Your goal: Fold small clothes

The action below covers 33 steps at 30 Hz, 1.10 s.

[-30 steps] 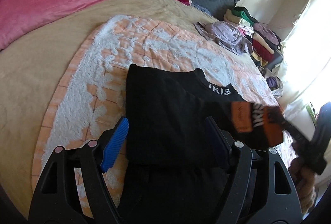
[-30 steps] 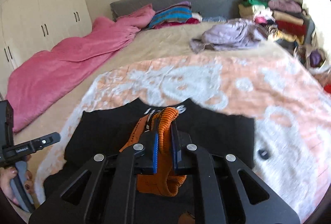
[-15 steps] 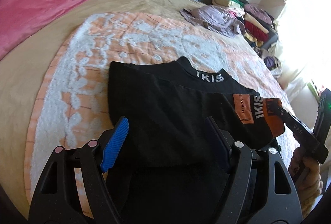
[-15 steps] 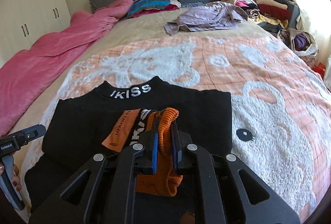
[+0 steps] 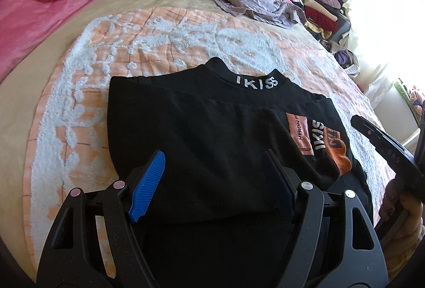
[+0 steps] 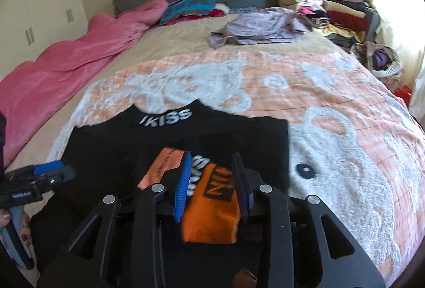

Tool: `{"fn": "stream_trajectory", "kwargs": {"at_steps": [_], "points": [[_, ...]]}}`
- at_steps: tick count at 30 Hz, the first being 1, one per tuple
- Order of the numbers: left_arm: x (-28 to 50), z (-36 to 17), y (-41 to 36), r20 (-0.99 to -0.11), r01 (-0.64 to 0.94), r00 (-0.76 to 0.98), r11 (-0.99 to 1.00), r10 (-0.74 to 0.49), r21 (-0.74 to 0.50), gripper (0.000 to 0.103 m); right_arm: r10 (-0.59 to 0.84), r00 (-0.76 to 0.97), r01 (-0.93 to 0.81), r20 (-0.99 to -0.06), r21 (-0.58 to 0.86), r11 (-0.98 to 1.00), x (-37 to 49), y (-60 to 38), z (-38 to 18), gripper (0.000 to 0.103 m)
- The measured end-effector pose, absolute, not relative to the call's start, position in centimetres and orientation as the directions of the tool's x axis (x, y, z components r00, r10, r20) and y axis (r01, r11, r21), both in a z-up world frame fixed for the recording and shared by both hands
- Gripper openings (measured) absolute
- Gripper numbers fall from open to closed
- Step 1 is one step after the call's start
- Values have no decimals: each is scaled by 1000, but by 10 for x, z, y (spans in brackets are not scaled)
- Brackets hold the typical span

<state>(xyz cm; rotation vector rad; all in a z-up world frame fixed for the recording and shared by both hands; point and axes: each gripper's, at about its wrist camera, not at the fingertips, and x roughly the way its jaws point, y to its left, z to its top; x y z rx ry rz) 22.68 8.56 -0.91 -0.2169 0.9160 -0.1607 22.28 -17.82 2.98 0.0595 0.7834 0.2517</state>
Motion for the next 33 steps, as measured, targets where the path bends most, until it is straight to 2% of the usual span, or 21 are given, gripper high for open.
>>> {"fn": "stream_trajectory", "kwargs": {"at_steps": [9, 16, 19, 21, 25, 28, 30, 33], "points": [[224, -17, 80, -790, 73, 560, 965, -249, -252, 54, 321, 588, -316, -742, 155, 936, 210, -139, 12, 37], [218, -31, 89, -806, 64, 529, 960, -265, -274, 53, 261, 536, -254, -803, 141, 957, 210, -145, -17, 38], [214, -35, 93, -802, 52, 530, 955, -275, -293, 53, 290, 546, -247, -786, 180, 952, 206, -153, -16, 38], [212, -35, 94, -801, 48, 533, 955, -273, -294, 53, 288, 555, -249, -781, 175, 953, 202, -155, -14, 44], [207, -32, 93, -798, 47, 540, 957, -265, -287, 53, 298, 562, -249, -772, 185, 951, 194, -157, -11, 47], [205, -30, 94, -797, 44, 542, 957, -265, -288, 53, 305, 561, -244, -769, 198, 949, 189, -159, -9, 54], [203, -29, 94, -797, 44, 544, 957, -263, -286, 53, 309, 564, -238, -765, 208, 949, 186, -161, -7, 63], [199, -24, 95, -788, 41, 556, 956, -264, -291, 53, 316, 574, -236, -755, 217, 947, 182, -163, -1, 64]]}}
